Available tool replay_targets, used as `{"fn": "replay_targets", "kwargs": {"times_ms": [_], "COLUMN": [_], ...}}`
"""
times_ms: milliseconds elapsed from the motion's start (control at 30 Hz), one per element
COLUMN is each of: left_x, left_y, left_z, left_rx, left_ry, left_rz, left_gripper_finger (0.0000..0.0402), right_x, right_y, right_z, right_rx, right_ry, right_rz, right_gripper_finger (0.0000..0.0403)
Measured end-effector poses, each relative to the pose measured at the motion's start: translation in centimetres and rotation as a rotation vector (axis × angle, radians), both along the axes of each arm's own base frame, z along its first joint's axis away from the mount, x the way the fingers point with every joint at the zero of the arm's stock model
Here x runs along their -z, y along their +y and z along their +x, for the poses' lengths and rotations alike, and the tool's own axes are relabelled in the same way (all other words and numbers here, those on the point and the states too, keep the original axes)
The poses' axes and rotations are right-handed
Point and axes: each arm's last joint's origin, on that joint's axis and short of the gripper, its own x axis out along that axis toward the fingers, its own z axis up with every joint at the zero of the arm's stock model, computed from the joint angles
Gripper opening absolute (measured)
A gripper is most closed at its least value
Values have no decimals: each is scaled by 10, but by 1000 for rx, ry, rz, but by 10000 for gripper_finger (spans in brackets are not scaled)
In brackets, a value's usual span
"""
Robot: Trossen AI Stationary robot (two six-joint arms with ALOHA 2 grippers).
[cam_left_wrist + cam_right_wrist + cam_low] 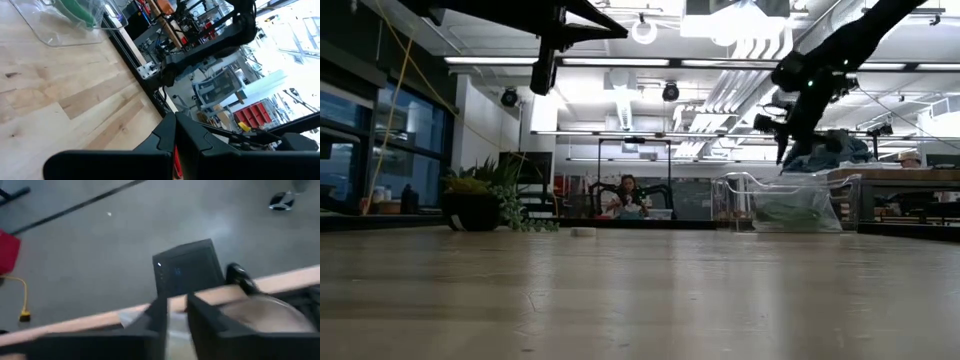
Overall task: Roll bandage
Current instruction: Move the transparent bin to the center
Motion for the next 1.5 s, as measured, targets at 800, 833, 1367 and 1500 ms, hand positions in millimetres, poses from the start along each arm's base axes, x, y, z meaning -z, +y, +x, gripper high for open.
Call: {"fn": "replay_targets", "kwargs": {"times_ms": [800, 833, 1367, 1500], "left_x": [0, 0, -1, -1], "left_y": [-5, -5, -5, -6], "left_z": [0, 0, 0, 1], "left_rx": [65, 66, 111, 138], "left_ry": [-13, -13, -8, -6], "left_rz": [-53, -53, -31, -19], "left_gripper_finger": [3, 3, 3, 3], "right_x": [34, 35, 44, 44], "right_y": [-16, -15, 32, 70], "right_z": [-5, -6, 57, 96], "right_rx": [422, 401, -155, -270], "right_ry": [-3, 0, -27, -63], "right_rz": [52, 77, 316, 340], "right_gripper_finger": [0, 0, 0, 0]}}
